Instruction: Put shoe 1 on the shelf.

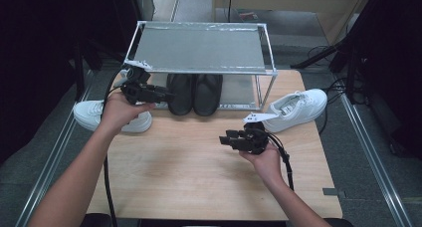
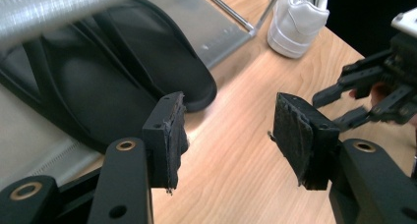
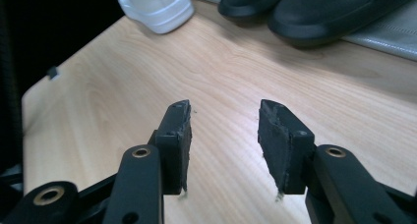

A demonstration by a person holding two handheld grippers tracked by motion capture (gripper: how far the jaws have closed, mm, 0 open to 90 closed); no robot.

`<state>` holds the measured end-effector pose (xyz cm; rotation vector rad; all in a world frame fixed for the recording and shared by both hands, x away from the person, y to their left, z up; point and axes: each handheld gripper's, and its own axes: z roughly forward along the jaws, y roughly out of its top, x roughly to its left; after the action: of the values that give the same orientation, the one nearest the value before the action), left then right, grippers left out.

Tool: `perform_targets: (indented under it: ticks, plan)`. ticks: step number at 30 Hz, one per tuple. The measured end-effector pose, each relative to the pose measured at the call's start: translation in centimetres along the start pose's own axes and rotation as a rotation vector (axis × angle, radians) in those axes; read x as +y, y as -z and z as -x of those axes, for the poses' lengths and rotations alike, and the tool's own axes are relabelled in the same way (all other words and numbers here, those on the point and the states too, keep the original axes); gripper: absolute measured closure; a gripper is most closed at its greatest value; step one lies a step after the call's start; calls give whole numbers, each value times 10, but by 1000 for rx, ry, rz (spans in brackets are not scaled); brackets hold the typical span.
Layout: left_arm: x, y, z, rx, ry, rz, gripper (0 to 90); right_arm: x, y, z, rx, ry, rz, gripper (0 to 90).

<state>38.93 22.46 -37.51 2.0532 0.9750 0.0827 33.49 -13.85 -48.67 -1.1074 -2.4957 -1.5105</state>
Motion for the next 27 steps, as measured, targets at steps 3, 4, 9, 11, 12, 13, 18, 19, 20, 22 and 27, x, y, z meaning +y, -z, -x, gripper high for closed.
perform_targets:
  ticks: [3, 4, 9, 11, 12, 13, 18, 19, 20, 22, 27]
  plan:
    - [-9, 1, 0, 7, 7, -5, 456, -4, 11, -1, 12, -1, 11, 573]
    - [-16, 3, 1, -3, 19, -4, 456, -5, 13, -2, 13, 4, 16, 570]
    - [-34, 7, 2, 1, 40, -8, 452, -8, 24, -2, 11, 23, 34, 563]
    - [-40, 9, 2, 6, 42, -10, 452, -9, 27, -1, 21, 17, 42, 561]
    - [-45, 9, 3, 15, 42, -11, 452, -10, 29, 0, 26, 14, 42, 560]
    - [-49, 9, 3, 19, 44, -15, 451, -10, 31, 0, 30, 12, 41, 556]
    - [-70, 7, 2, 16, 58, -29, 444, -14, 35, 1, 28, 20, 34, 544]
    - [-75, 7, 2, 18, 57, -29, 444, -15, 35, 1, 25, 21, 30, 544]
    - [-78, 7, 2, 15, 56, -29, 444, -15, 36, 1, 25, 18, 28, 545]
    - [-85, 9, 0, 4, 64, -16, 445, -15, 36, 2, 25, 17, 30, 545]
    - [-96, 15, -7, 37, 82, -19, 445, -17, 34, 3, 31, 10, 27, 550]
